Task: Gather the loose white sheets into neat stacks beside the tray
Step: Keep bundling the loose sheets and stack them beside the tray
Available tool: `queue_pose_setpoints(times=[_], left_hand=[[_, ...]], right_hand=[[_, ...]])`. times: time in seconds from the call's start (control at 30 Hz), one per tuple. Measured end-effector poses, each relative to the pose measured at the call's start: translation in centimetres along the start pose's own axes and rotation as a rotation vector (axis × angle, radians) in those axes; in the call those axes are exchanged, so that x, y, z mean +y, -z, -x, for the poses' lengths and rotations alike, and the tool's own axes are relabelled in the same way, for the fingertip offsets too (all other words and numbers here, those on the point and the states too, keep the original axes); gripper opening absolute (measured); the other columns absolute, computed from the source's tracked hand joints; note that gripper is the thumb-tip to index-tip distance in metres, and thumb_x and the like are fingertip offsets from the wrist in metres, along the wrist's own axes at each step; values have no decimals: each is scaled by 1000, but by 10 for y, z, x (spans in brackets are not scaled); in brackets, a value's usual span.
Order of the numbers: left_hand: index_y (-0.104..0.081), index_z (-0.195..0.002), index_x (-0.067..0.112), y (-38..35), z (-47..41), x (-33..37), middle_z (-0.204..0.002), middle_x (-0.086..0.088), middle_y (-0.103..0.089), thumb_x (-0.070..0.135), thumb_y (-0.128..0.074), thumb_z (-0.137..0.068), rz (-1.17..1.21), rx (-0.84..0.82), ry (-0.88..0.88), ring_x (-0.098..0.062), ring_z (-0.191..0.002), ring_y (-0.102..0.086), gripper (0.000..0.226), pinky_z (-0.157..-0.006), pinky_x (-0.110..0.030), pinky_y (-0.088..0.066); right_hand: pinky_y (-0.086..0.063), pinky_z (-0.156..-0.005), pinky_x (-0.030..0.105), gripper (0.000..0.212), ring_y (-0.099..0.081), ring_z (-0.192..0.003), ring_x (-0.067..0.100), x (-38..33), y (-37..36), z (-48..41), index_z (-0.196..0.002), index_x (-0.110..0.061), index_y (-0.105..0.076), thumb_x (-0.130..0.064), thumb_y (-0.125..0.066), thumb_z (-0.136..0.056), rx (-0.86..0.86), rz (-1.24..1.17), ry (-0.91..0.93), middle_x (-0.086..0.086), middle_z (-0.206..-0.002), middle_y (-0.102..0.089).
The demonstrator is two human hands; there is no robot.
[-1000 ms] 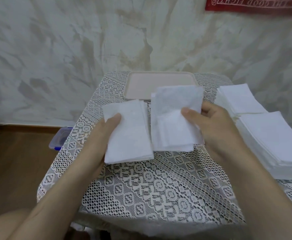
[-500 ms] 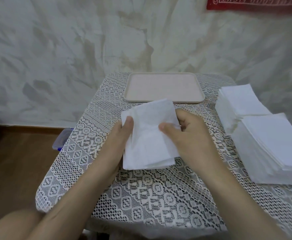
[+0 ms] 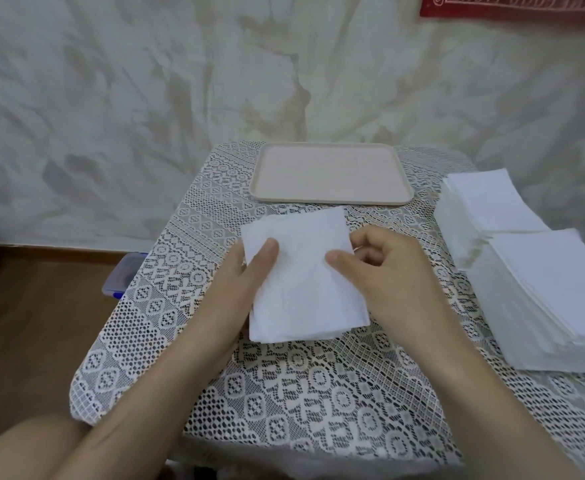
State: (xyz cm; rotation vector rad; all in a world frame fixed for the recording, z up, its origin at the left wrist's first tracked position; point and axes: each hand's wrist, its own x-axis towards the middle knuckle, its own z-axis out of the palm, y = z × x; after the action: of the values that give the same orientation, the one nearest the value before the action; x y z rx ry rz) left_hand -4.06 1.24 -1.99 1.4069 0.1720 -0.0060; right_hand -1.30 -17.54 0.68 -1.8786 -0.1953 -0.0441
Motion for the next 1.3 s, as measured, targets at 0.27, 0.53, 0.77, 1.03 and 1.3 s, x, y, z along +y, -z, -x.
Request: queue_pose_setpoints(times=[0.27, 0.53, 0.77, 1.03, 1.3], left_hand=[[-60, -136, 29, 1, 2, -1, -124, -2, -77, 43, -70, -86, 32, -1, -11, -27, -113, -75, 52, -96, -55, -60], [-57, -144, 24, -9, 6, 2, -125, -6, -76, 45, -73, -83, 347, 155, 11, -25, -113, -75, 66, -75, -37, -65], [-53, -143, 24, 12, -1, 7, -119, 0, -77, 41, -94, -59, 210, -1, -94, -20, -107, -74, 94, -84, -32, -62], [-35, -136, 65, 38, 0, 9, -127, 40, -59, 55, -95, -63, -594, -245, -158, 14, -118, -58, 95, -95, -20, -49], [-35, -128, 66, 25, -3, -1, -131, 39, -54, 61, -88, -57, -540, -319, -198, 14, -127, -52, 89, -94, -5, -46]], right_hand=[[-53, -67, 42, 20, -65, -71, 12, 1, -9, 4, -93, -31, -63, -45, -76, -86, 28, 184, -11, -7, -79, -68], [-60, -93, 38, 76, -73, -94, 8, 9, -6, 12, -123, -25, -66, -70, -78, -64, -399, -246, -341, -8, -106, -73], [-61, -80, 35, 59, -73, -105, 22, 13, 1, 10, -125, -22, -60, -20, -83, -71, -228, -489, -244, 2, -111, -74], [-63, -76, 33, 71, -66, -100, 2, 25, 13, 15, -132, -53, -42, -29, -84, -79, -315, 139, -84, -19, -118, -63], [-46, -86, 14, 90, -54, -113, -15, 27, 2, 15, -114, -76, -37, -39, -98, -57, -209, 150, 98, -32, -124, -58]])
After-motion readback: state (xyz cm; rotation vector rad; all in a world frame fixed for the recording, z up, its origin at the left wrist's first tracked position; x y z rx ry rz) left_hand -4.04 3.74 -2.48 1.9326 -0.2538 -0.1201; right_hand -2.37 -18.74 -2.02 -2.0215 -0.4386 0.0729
